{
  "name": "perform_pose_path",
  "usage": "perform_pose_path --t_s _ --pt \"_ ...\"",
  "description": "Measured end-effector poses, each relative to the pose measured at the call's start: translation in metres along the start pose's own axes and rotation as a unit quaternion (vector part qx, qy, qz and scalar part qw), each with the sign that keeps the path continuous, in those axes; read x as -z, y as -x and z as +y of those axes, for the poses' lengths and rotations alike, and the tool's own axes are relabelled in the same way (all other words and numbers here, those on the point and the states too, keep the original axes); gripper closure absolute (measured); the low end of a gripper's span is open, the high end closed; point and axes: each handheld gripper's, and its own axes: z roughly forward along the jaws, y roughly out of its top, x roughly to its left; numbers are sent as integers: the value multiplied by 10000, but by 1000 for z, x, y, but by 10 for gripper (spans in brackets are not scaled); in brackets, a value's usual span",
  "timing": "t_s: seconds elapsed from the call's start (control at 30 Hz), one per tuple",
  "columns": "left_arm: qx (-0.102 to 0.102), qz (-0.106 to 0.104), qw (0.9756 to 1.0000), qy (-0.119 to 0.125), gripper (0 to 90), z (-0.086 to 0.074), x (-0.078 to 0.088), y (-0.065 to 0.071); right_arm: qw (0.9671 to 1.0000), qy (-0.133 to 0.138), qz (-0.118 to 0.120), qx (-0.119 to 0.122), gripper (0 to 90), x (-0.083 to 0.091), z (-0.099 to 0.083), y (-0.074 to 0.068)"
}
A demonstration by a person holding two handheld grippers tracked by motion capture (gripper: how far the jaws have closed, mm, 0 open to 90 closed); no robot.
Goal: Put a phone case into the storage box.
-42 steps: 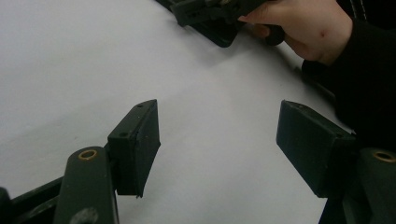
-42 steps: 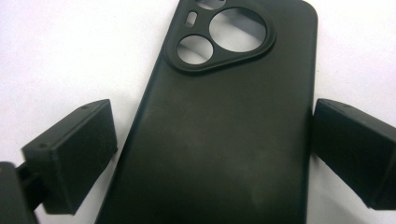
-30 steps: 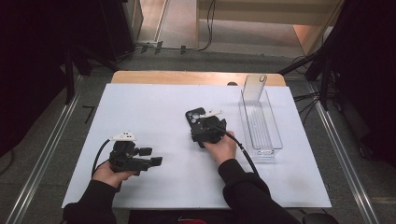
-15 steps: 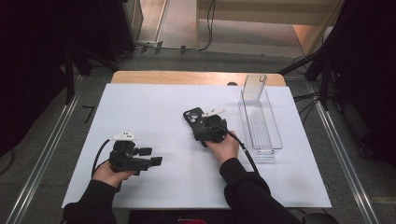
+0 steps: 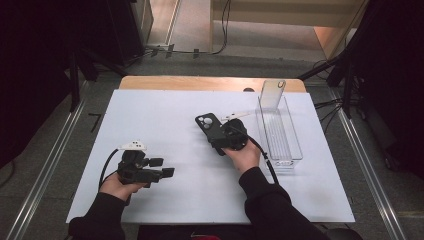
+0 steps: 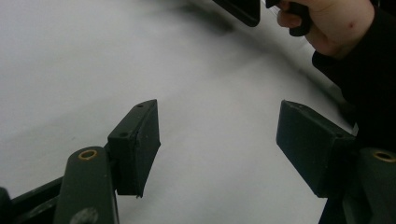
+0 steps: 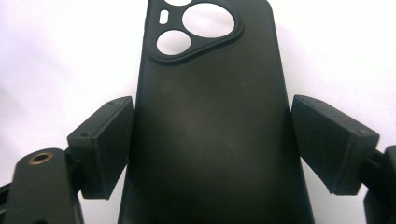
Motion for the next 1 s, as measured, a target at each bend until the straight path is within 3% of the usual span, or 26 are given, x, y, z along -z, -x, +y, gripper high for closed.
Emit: perform_pose_path --t_s 0.17,0.33,0.5,0.63,0.87,1.0 --pt "172 12 9999 5 304 2 -1 0 9995 47 284 -105 150 14 6 -2" --pt "341 -118 9993 135 305 5 0 2 9995 26 310 11 150 30 8 -7" --pt "532 -228 9983 91 326 10 -3 5 9989 90 462 11 150 50 3 -10" --pt "532 -234 9983 96 323 14 -7 11 9984 191 524 -32 149 64 -4 -15" --pt "326 -134 9994 22 271 25 -17 23 9974 369 597 -163 148 78 -18 -26" --pt "400 -190 9990 -22 265 32 -19 25 9974 377 579 -189 148 79 -25 -32"
